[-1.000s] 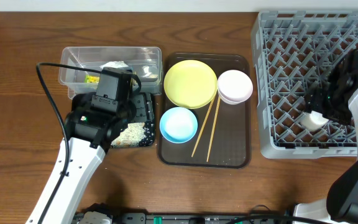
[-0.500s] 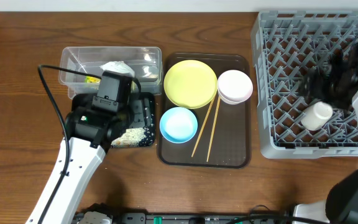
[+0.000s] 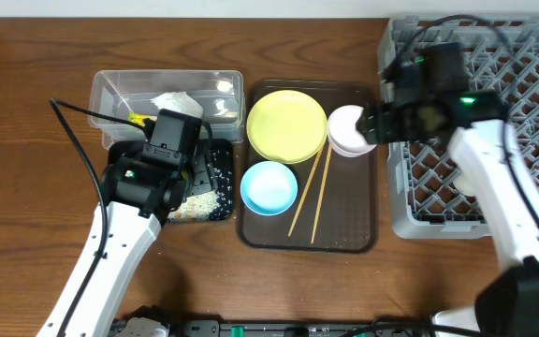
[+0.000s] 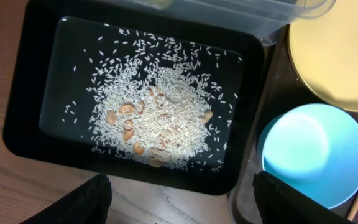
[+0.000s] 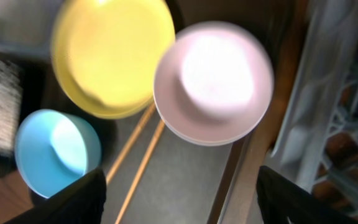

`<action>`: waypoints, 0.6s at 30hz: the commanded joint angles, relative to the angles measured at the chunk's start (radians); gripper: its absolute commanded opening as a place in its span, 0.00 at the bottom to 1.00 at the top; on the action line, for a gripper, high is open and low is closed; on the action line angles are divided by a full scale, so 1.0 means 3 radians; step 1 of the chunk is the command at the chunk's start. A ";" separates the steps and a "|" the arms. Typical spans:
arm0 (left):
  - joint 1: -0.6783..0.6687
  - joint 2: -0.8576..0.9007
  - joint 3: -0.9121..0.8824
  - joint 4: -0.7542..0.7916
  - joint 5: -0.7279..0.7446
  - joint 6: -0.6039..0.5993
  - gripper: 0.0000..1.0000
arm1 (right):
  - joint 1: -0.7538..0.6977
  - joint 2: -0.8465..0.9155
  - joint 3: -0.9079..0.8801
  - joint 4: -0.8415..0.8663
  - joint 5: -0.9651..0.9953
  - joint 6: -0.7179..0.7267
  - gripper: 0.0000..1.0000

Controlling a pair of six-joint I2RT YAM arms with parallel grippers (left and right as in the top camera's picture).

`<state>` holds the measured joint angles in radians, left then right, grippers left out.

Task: Sort waste into correct bins and load items into the dishwasher rack
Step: 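Reach the right gripper to the pink bowl and grasp its rim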

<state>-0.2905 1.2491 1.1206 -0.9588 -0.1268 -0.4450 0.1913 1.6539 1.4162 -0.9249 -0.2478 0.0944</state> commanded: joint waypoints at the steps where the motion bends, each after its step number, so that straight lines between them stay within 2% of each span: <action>1: 0.0014 0.0013 -0.0019 -0.0005 -0.0081 -0.0032 0.76 | 0.0188 0.0205 0.0029 -0.0078 0.0547 0.0636 0.70; 2: 0.0015 0.0013 -0.0019 -0.0004 -0.0081 -0.0031 0.76 | 0.0221 0.0259 0.0029 -0.0102 0.0581 0.0786 0.69; 4: 0.0014 0.0014 -0.0019 -0.0004 -0.0081 -0.0032 0.76 | 0.0262 0.0364 0.0029 -0.0151 0.0650 0.1115 0.61; 10: 0.0014 0.0014 -0.0019 -0.0005 -0.0080 -0.0032 0.76 | 0.0284 0.0621 0.0029 -0.0170 0.0985 0.1794 0.62; 18: 0.0014 0.0014 -0.0019 -0.0004 -0.0080 -0.0032 0.76 | 0.0284 0.0881 0.0028 -0.0145 0.1012 0.2036 0.62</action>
<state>-0.2905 1.2491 1.1206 -0.9585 -0.1345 -0.4454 0.2657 1.8874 1.4162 -0.9710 0.0246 0.6338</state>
